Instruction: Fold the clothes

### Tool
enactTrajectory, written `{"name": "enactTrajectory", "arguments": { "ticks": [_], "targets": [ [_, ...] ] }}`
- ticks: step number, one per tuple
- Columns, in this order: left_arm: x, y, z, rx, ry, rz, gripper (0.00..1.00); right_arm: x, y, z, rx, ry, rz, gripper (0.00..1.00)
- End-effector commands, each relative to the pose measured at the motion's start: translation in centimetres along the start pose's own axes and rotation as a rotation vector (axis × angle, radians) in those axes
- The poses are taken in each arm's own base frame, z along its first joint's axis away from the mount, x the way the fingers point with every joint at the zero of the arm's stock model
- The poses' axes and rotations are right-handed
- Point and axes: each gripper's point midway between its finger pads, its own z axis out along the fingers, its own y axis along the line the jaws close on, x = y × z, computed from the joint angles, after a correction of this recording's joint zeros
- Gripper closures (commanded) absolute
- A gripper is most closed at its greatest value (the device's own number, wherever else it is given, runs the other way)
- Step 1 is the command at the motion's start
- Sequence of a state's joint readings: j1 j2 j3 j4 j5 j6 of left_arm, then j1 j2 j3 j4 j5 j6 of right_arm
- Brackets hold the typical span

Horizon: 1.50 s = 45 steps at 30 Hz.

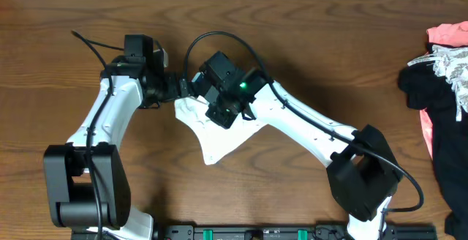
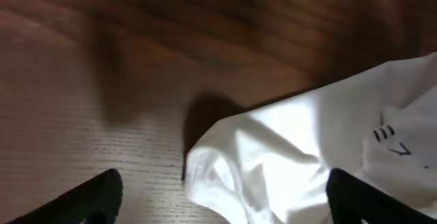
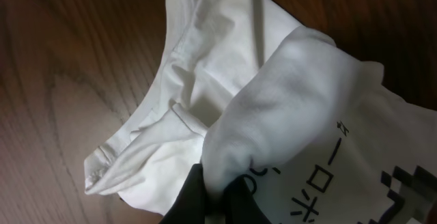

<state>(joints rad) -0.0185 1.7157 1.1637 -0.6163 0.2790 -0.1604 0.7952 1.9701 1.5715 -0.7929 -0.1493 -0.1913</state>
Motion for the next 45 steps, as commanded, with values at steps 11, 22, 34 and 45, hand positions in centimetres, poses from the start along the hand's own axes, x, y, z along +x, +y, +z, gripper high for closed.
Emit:
{"name": "enactTrajectory", "arguments": {
  "ticks": [11,22,34,45],
  "targets": [
    [-1.3,3.4,-0.6,-0.141,-0.062,-0.100,0.80,1.1,1.1,2.3,-0.035,0.046,0.026,0.99],
    [-1.5,3.5,-0.6,-0.140,-0.069,-0.104,0.80,2.7,4.4,6.0,-0.074,0.134,-0.034,0.99],
    [-1.5,3.3,-0.6,-0.134,-0.068,-0.102,0.68,2.3,6.9,5.7,-0.133,0.122,-0.068,0.24],
    [-1.7,2.9,-0.6,-0.107,-0.075,-0.100,0.77,-0.6,9.4,-0.1,-0.339,-0.037,-0.118,0.13]
  ]
}}
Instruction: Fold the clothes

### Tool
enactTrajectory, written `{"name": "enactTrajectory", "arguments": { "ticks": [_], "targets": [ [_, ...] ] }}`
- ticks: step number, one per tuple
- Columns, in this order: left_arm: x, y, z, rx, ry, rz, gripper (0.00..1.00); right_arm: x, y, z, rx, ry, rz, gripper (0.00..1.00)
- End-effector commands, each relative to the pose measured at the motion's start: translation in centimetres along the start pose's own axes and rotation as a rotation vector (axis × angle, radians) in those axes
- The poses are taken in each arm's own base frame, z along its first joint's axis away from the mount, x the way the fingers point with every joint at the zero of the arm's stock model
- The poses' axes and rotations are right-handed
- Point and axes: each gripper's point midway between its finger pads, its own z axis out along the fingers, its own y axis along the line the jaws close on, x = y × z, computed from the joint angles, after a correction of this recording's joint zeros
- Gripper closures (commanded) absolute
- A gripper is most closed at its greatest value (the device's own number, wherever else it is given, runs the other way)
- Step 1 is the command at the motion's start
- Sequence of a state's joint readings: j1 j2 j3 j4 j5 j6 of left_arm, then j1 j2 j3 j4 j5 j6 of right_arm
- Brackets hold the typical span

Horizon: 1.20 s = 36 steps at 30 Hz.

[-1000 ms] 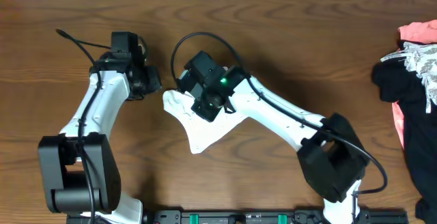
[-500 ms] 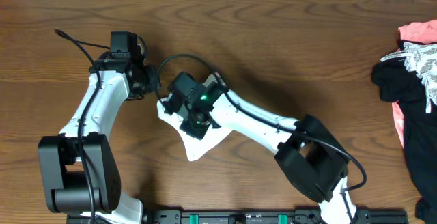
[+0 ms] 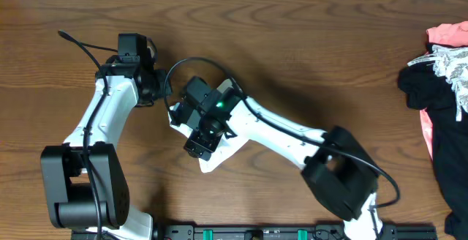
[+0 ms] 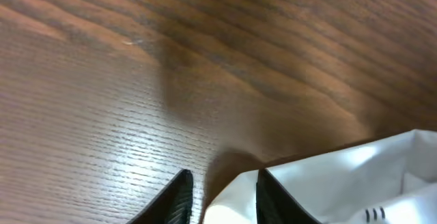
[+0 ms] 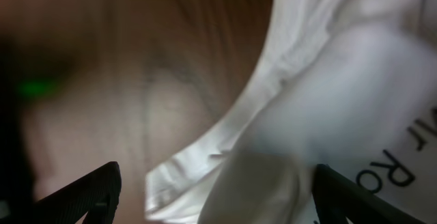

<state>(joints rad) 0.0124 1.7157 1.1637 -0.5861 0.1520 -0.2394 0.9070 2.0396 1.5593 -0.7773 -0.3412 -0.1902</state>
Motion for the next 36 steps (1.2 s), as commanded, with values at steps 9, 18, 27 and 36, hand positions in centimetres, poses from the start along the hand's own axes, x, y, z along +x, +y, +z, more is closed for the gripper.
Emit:
{"name": "enactTrajectory", "arguments": {
  "ticks": [9,18,27,36],
  "targets": [
    [-0.8,-6.6,-5.2,0.312,-0.066,0.067,0.94,-2.6,-3.4,-12.6,0.072,-0.269,0.033,0.16],
    [5.6,-13.9,-5.7,0.358,0.039,0.308,0.94,4.4,-13.2,-19.5,0.356,-0.230,0.389,0.11],
    [13.0,-13.0,-2.8,0.196,0.303,0.395,0.94,12.5,-19.4,-20.1,0.432,-0.085,0.686,0.09],
    [16.4,-7.5,1.4,-0.061,0.461,0.381,0.94,16.2,-21.8,-17.5,0.395,0.021,0.809,0.09]
  ]
}}
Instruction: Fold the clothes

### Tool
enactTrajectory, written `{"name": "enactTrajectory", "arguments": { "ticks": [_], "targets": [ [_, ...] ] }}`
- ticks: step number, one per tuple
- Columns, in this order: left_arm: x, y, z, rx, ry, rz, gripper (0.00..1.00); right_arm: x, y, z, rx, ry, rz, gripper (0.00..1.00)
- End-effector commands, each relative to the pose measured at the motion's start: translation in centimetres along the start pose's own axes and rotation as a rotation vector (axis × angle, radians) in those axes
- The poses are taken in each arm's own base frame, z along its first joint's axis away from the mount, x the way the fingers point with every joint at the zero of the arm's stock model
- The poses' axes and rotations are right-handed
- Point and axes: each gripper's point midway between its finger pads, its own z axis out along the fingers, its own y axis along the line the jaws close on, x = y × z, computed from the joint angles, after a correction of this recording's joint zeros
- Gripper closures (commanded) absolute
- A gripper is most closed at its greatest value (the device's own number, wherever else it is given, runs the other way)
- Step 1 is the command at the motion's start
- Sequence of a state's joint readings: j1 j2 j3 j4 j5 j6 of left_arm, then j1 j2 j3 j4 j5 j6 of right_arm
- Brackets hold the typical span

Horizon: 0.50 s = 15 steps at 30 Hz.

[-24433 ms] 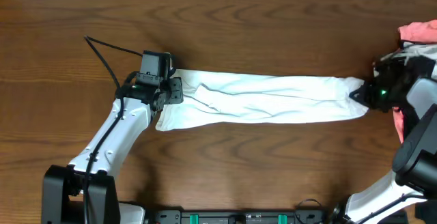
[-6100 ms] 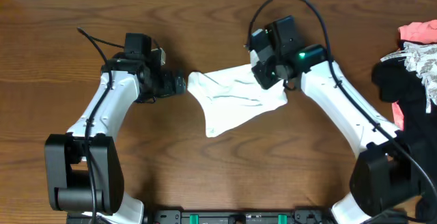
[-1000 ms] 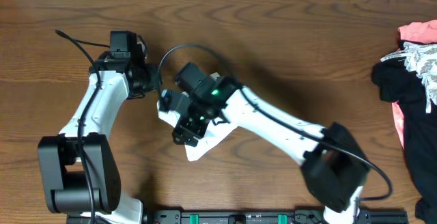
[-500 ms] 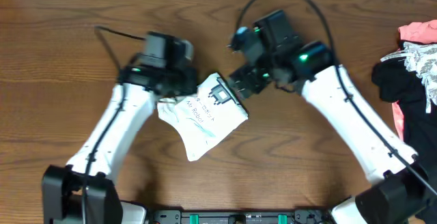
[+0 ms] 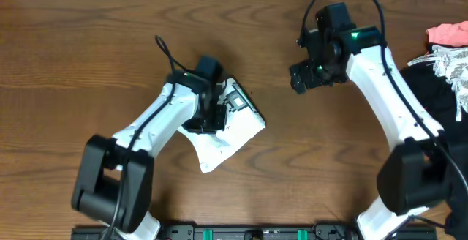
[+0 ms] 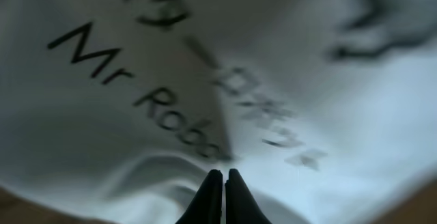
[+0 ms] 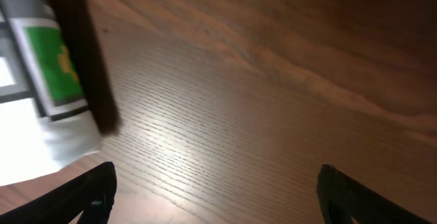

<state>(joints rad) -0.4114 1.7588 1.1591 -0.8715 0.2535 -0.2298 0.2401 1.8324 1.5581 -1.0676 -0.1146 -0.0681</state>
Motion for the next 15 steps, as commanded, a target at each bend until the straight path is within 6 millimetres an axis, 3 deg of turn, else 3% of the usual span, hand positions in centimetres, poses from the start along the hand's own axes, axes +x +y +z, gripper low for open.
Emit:
{"name": "enactTrajectory", "arguments": {
  "ticks": [1,7,10,15],
  "targets": [
    [1.7,2.5,2.5,-0.108,0.081,-0.023,0.95,0.7,-0.6,1.7,0.005,0.055,0.033,0.09],
    [3.4,4.6,4.1,-0.195,0.138,-0.048,0.94,1.4,-0.9,4.3,0.001,0.121,0.043,0.07],
    [3.0,5.8,4.1,-0.265,0.113,-0.056,0.94,1.9,-1.1,5.6,0.000,0.160,0.048,0.07],
    [0.9,4.8,2.4,-0.241,0.040,-0.042,0.94,2.5,-1.7,7.1,0.027,0.201,0.049,0.07]
  ]
}}
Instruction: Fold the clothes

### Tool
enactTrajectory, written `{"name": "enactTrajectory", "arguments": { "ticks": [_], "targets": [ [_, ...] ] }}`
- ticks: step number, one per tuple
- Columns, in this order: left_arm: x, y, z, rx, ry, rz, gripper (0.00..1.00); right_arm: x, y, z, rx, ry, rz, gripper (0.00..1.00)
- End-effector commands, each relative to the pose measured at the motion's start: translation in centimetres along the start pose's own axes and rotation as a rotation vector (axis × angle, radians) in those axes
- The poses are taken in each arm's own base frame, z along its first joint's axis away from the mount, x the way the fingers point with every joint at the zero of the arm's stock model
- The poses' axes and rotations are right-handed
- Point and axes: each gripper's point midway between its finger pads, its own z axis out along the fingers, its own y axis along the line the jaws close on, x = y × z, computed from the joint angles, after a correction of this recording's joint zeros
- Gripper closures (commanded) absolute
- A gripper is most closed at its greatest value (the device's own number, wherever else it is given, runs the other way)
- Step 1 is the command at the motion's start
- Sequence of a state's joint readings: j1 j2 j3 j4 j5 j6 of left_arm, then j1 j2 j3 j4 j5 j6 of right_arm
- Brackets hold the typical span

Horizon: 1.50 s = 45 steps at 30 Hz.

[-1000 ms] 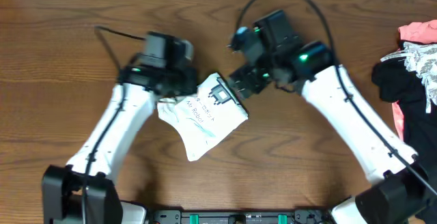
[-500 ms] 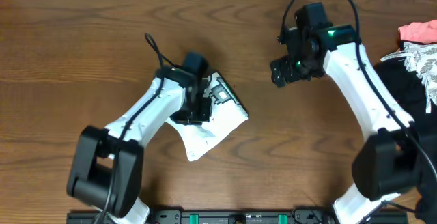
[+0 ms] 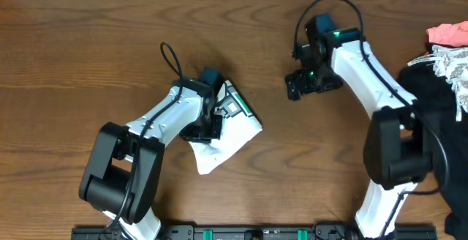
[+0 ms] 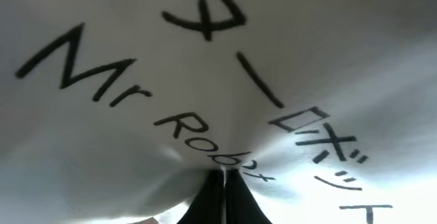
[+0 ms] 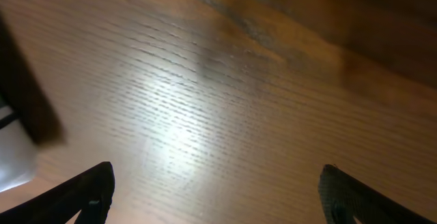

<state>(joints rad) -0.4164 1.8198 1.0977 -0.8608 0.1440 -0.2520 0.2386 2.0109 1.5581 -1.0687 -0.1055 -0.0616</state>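
A white shirt (image 3: pixel 238 136) with black print lies folded small at the table's middle-left, printed side up. My left gripper (image 3: pixel 205 129) rests on its left part. In the left wrist view the shirt (image 4: pixel 205 60) fills the frame, lettering "Mr Robot" showing, and the left gripper (image 4: pixel 224 195) has its fingers pressed together with a sliver of cloth between them. My right gripper (image 3: pixel 297 88) hangs open over bare wood to the right of the shirt. In the right wrist view the right gripper (image 5: pixel 217 183) has only wood between its fingers.
A heap of clothes (image 3: pixel 439 79), black, pink and lacy white, lies at the table's right edge. The wooden table (image 3: pixel 329 174) stretches between the shirt and the heap. A white corner of the shirt (image 5: pixel 10 166) shows at the right wrist view's left edge.
My right gripper has shifted a little down and left, still open over wood. My left gripper stays shut on the shirt, whose lower edge has drawn in slightly.
Both grippers were at the shirt's upper left, the right shut on a fold, the left open beside the edge. Then the left had closed at the edge and the right stood open over the cloth. Later the shirt lay folded smaller, left gripper on it, right gripper off to the upper right.
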Motion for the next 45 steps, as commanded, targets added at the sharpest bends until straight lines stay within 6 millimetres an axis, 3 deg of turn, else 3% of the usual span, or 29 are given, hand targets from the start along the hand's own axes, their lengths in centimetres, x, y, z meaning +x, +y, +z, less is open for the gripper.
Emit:
{"name": "enactTrajectory", "arguments": {
  "ticks": [1,6,10,20,29,33,37,42,45],
  "targets": [
    [-1.6,1.5,-1.5,-0.091,-0.067,-0.014,0.94,0.2,-1.1,1.0,0.038,0.025,0.024,0.07],
    [-4.0,0.4,-6.3,-0.037,-0.239,-0.009,0.94,0.2,-1.3,1.2,0.048,0.027,0.025,0.06],
    [-4.5,1.9,-7.4,-0.106,-0.294,-0.030,0.94,0.4,-1.3,1.2,0.048,0.034,0.025,0.05],
    [-6.0,4.6,-4.3,-0.169,-0.256,-0.092,0.94,0.8,-1.4,1.6,0.048,0.045,0.025,0.03],
    [-6.1,7.3,0.6,-0.203,-0.127,-0.157,0.94,0.9,-1.5,1.7,0.054,0.049,0.025,0.01],
    [-6.1,8.1,0.8,-0.203,-0.117,-0.180,0.94,0.9,-1.5,1.7,0.054,0.048,0.025,0.01],
    [-7.3,8.0,-1.5,-0.187,-0.180,-0.189,0.94,0.9,-1.5,1.7,0.054,0.048,0.025,0.01],
    [-8.6,6.2,-7.2,-0.108,-0.317,-0.180,0.94,0.8,-1.5,1.7,0.054,0.046,0.025,0.01],
    [-7.8,5.0,-9.9,-0.071,-0.370,-0.156,0.94,0.9,-1.5,1.8,0.055,0.048,0.025,0.01]
  ]
}}
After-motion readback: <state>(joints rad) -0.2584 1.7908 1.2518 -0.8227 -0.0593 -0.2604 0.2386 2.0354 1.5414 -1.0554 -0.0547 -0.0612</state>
